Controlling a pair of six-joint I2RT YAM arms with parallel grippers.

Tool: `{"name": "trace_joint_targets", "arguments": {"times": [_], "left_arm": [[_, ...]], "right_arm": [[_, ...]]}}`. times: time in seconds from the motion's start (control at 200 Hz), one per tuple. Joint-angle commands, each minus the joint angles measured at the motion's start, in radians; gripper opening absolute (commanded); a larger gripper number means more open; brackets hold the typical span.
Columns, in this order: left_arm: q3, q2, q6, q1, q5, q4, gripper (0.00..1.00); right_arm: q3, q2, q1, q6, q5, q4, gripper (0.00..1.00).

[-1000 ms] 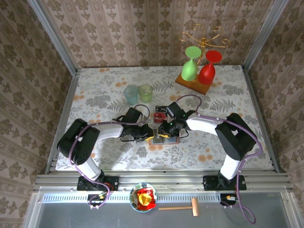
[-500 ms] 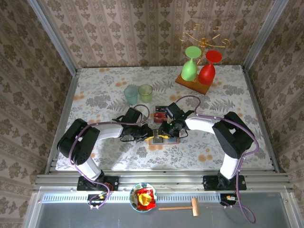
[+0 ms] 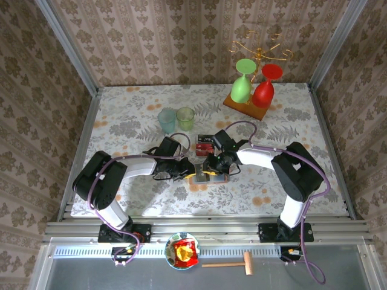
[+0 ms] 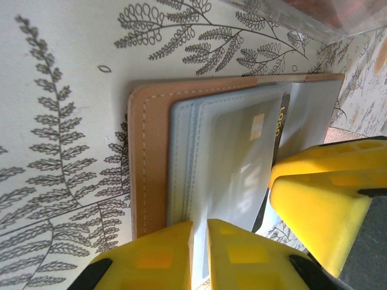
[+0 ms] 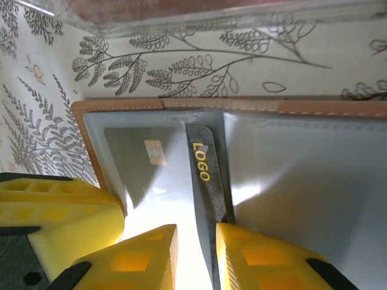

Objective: Take the credit cards out of the card holder

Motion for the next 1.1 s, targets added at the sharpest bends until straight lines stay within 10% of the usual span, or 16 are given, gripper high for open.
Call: {"name": "trace_joint_targets", "arguments": {"times": [0.0,1.095], "left_arm": [[-0.019,0.020,0.014,0.010,-0.004,-0.014,0.15],[0.120,-0.027,0.031,-0.017,-0.009,-0.109,0.14]], "right_arm": [[-0.003,-0.033,-0.008,-0.014,0.042,-0.050,0.24],[-0.049,-0.081,-0.025,0.019,-0.037,0.035,0.24]]}}
